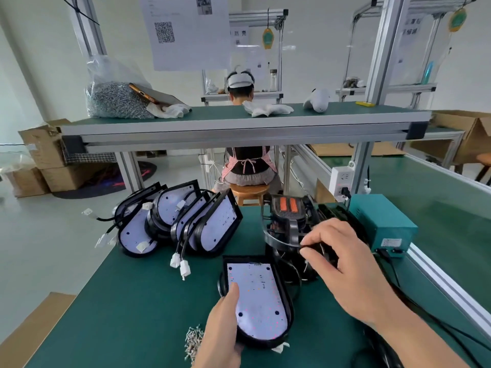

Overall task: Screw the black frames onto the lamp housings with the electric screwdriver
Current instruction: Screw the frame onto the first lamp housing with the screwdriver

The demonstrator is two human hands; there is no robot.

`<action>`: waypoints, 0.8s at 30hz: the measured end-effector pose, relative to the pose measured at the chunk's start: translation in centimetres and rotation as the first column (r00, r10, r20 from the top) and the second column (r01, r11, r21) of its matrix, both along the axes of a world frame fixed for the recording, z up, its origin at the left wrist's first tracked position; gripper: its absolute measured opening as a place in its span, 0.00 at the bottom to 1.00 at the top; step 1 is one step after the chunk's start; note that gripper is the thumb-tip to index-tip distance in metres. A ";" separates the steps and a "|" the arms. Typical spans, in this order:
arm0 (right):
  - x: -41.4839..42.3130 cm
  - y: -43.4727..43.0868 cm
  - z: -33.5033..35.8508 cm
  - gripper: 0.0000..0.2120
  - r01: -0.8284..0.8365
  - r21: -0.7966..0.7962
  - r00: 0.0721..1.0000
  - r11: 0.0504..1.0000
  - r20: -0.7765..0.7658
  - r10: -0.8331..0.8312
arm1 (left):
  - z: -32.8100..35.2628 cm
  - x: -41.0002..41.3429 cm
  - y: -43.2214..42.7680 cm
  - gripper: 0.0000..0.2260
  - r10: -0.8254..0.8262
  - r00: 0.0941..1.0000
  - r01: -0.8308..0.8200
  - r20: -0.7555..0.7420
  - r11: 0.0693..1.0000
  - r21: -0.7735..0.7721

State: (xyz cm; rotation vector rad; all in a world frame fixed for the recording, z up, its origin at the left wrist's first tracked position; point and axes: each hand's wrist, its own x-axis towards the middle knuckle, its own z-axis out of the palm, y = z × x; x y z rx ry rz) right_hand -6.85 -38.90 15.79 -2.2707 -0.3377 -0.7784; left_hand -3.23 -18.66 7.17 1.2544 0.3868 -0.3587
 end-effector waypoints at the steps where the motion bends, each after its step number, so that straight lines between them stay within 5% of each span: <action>1: -1.3 0.3 -0.9 0.07 -0.049 0.099 0.998 0.994 -0.033 0.052 | 0.1 -1.1 -0.1 0.21 -0.018 1.000 0.018 -0.008 0.999 0.029; 4: -4.2 1.3 -4.3 0.06 -0.180 0.345 0.967 0.921 -0.112 0.230 | -0.4 -4.1 0.1 0.31 -0.123 0.991 0.102 0.058 0.954 0.281; 7: -6.5 1.9 -7.4 0.08 -0.221 0.374 0.945 0.901 -0.144 0.292 | -1.7 -5.9 0.7 0.34 -0.159 0.983 0.123 0.088 0.940 0.319; 12: -8.9 2.4 -10.3 0.09 -0.198 0.148 0.977 0.969 -0.043 0.207 | -1.9 -7.6 1.1 0.20 -0.015 0.998 -0.007 0.066 0.946 0.323; 16: -10.1 3.0 -12.0 0.13 -0.180 -0.051 0.984 0.982 0.005 0.180 | -1.9 -8.3 0.8 0.31 -0.099 0.994 0.085 0.038 0.962 0.261; 19: -10.7 3.0 -12.6 0.08 -0.200 -0.062 0.979 0.978 -0.043 0.198 | -1.6 -9.0 0.7 0.26 -0.133 0.988 0.115 0.079 0.971 0.208; 24: -10.9 3.1 -11.9 0.05 -0.273 -0.031 0.952 0.962 -0.150 0.266 | -2.9 -9.0 0.8 0.06 -0.078 0.979 0.002 0.191 0.929 0.371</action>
